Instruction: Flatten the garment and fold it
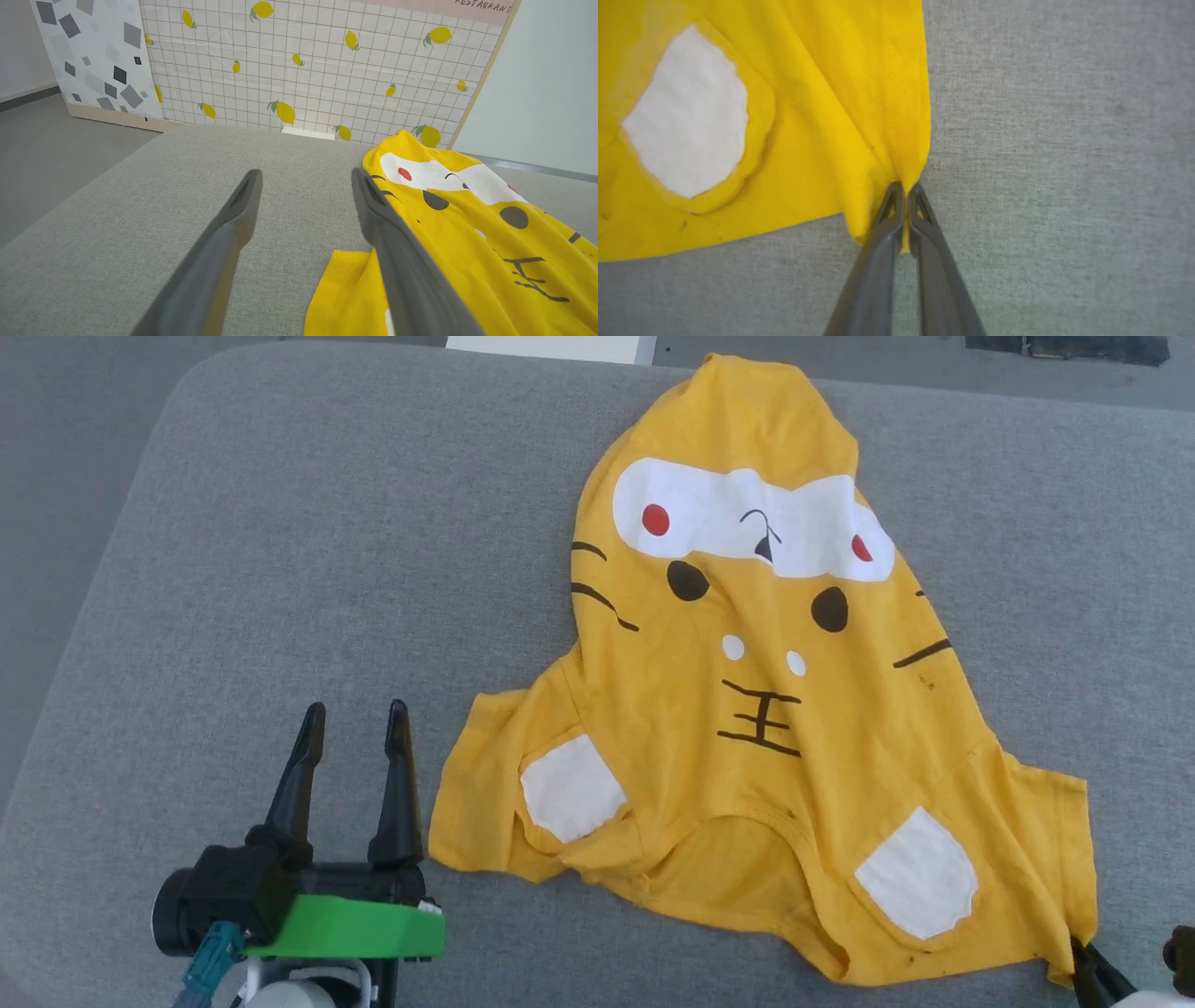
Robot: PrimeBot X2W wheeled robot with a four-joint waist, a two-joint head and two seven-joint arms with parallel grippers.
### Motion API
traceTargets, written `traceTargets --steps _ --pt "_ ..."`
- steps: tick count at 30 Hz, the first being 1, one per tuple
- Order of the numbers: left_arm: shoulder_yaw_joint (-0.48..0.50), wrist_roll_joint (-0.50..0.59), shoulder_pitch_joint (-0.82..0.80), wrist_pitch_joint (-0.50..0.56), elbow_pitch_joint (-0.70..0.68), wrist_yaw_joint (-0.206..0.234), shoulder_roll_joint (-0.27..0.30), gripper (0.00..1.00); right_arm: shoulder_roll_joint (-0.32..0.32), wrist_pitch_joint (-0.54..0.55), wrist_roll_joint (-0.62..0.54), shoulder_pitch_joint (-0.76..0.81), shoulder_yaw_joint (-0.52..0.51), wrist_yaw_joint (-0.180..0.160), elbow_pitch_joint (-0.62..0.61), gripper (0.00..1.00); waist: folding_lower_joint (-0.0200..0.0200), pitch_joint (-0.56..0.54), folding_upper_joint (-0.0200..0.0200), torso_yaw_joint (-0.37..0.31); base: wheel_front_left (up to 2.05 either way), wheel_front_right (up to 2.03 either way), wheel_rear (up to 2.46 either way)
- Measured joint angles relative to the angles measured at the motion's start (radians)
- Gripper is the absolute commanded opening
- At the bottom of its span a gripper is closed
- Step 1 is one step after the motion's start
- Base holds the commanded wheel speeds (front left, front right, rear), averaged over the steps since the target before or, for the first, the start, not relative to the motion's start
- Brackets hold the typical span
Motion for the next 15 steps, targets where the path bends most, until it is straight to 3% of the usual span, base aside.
traceTargets --steps 8,15 --pt "0.018 0.000 0.003 0.000 -0.001 0.011 0.010 1.00 0.004 -0.060 -0.060 -0.090 -0.026 0.000 -0.015 0.00 0.0000 -0.027 0.0000 -0.036 0.00 0.00 0.00" --pt "0.007 -0.007 0.007 0.024 0.005 0.011 0.020 1.00 -0.030 -0.063 -0.179 -0.176 -0.163 0.000 -0.061 0.00 0.0000 -0.070 0.0000 -0.080 0.00 0.00 0.00"
